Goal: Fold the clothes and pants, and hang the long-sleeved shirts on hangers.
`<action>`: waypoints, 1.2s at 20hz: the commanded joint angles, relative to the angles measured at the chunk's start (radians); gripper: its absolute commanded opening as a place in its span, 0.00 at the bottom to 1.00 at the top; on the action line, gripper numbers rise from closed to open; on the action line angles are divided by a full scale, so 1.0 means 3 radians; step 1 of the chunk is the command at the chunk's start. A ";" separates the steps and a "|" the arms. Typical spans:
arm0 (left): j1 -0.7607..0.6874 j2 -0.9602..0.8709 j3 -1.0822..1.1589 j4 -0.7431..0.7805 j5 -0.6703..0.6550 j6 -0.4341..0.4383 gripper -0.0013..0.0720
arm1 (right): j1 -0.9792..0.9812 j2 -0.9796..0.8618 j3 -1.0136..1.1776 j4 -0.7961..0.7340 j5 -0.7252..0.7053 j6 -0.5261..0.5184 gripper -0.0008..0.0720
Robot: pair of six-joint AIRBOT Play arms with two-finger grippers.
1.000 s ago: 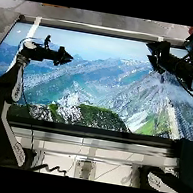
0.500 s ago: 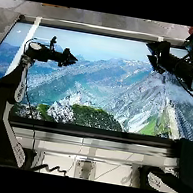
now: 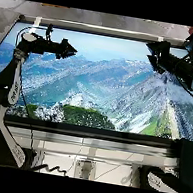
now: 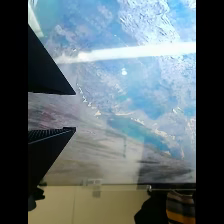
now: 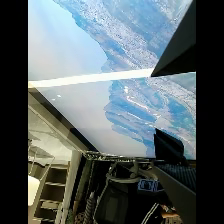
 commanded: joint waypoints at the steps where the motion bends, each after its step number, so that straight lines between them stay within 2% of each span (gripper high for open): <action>1: -0.0004 0.0028 0.0001 0.0001 0.0006 0.0000 0.33 | 0.0004 -0.0003 0.0001 0.0001 0.0001 0.0001 0.82; 24: -0.0004 -0.0270 0.0000 0.0003 0.0005 0.0001 0.33 | 0.0004 -0.0003 0.0001 0.0001 0.0001 0.0001 0.82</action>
